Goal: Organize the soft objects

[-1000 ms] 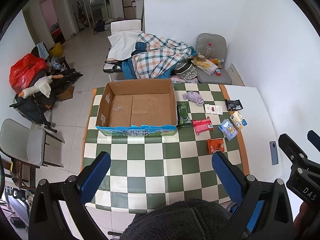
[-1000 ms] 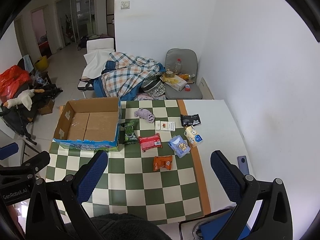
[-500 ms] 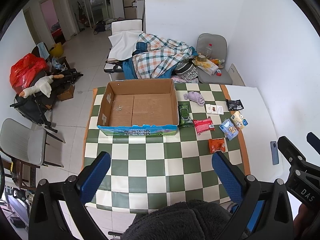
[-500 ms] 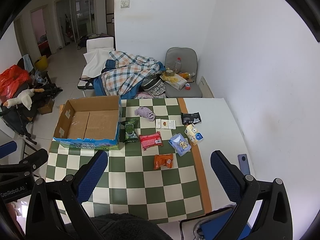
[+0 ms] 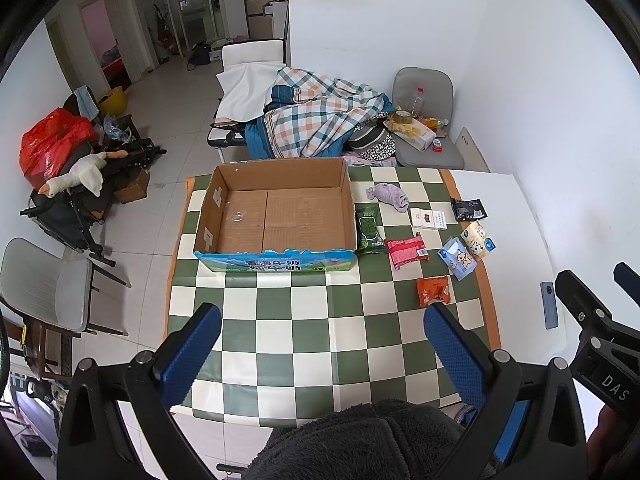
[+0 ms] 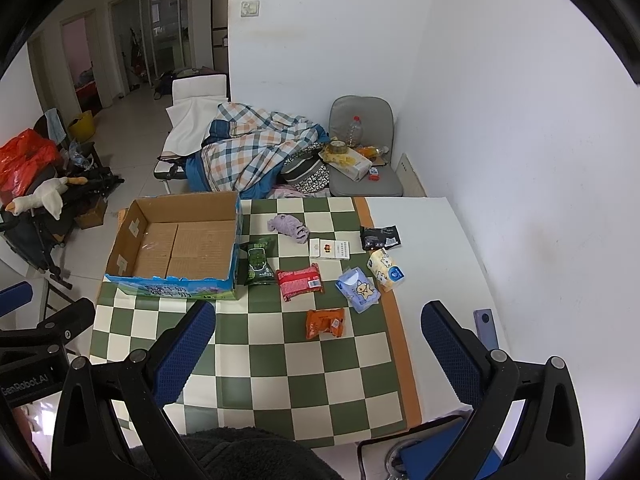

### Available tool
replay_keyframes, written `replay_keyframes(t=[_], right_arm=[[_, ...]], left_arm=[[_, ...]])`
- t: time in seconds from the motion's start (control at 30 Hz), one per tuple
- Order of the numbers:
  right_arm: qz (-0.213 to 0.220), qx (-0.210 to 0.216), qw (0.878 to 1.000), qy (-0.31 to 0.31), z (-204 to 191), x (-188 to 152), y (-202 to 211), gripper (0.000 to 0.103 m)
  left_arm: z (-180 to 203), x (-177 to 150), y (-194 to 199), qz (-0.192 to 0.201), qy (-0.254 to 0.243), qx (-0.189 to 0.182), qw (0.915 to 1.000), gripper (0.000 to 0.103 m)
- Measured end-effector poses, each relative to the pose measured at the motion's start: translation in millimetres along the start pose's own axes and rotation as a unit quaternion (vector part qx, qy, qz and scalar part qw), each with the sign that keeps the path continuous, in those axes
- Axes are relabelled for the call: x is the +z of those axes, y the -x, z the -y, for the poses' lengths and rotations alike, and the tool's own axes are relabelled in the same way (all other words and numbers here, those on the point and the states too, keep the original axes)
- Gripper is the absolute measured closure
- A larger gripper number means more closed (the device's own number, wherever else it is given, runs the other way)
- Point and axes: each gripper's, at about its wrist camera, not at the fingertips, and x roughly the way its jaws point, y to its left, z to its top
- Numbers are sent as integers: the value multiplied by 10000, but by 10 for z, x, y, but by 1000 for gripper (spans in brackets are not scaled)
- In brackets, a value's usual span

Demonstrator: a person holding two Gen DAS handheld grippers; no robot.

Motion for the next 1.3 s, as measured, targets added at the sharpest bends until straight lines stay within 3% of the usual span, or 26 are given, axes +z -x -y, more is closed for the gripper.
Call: replay_keyframes(t=[0.7,0.9,1.03,1.17,1.3], right_arm=[[-23,33,10000,-35,1,-45,-28,0],[-209,9,9995,-245,244,-48,-325,0],[-557,-65,9982,-201,518,22,-887,0],[-1148,228,9930,-137,810,72,-1855,0],[-2099,655,9754,147,984,23,-3168,0]], left_arm=[[-13,-22,14,15,-37,-26,10000,0],[246,190,-239,-67,-470,-167,9987,0],[654,438,-833,-238,-1355,-86,9905,0],[1120,645,-1714,-669,-2386,-2,9688,0],[1504,709,-2514,-1354,-3002,-155,9441,1]])
